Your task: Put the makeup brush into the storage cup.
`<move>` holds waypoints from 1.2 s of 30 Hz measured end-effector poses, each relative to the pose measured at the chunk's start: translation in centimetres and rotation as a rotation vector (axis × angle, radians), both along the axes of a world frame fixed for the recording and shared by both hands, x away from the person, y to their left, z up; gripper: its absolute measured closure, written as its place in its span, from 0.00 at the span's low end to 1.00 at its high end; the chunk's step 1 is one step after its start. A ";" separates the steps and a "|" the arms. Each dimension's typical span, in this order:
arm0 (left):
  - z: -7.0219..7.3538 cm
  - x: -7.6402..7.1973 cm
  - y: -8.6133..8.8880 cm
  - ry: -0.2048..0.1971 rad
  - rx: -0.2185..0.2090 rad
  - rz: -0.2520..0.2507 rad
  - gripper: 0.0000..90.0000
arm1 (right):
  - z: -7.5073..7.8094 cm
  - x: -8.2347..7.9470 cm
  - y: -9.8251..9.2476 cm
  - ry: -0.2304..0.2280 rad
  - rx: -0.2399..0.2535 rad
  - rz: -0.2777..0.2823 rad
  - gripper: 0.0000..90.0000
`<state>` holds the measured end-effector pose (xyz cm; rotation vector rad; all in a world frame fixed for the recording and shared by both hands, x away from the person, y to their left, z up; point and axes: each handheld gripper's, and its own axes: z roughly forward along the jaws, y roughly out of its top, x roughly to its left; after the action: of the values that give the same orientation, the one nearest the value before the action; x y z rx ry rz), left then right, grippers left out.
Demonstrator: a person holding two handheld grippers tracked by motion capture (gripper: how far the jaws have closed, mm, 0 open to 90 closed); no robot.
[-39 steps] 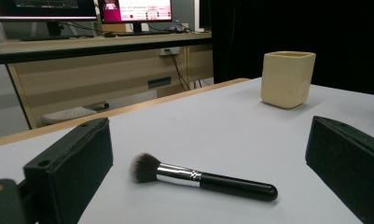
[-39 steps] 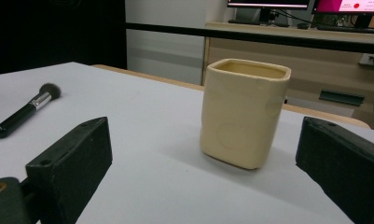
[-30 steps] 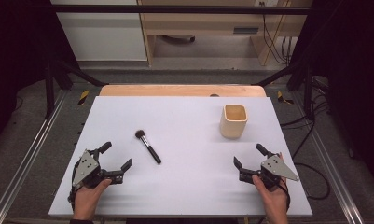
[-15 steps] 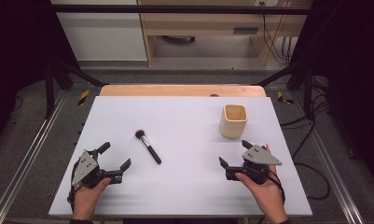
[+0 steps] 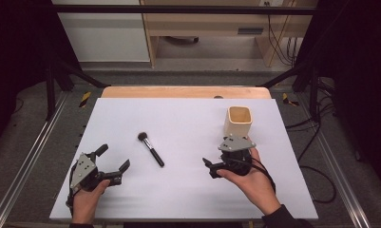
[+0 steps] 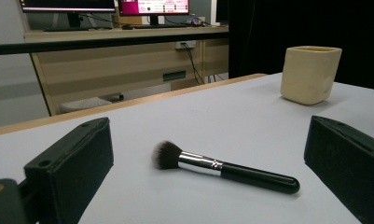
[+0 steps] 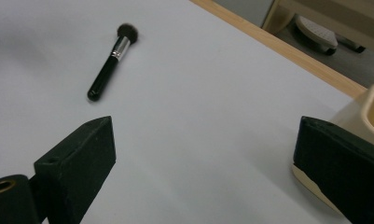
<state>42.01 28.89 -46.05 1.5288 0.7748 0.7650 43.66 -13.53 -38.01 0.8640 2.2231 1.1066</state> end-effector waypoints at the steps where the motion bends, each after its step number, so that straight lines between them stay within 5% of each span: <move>1: 0.0 0.0 0.1 0.000 0.002 0.008 0.01 | 0.2 0.3 0.9 0.010 -0.014 0.013 0.07; 10: 0.1 0.0 0.5 0.002 -0.024 0.020 0.01 | -0.1 2.4 5.3 0.102 -0.067 0.048 0.08; 19: 0.1 0.0 0.9 0.006 -0.046 0.037 0.02 | -1.4 4.3 9.0 0.142 -0.110 0.077 0.07; 36: 0.2 0.0 1.7 0.010 -0.047 0.068 0.02 | -3.5 6.3 13.2 0.217 -0.101 0.088 0.06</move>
<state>41.98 30.55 -45.88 1.4711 0.8500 0.7843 49.97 -0.29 -41.55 0.8873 2.4936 0.9689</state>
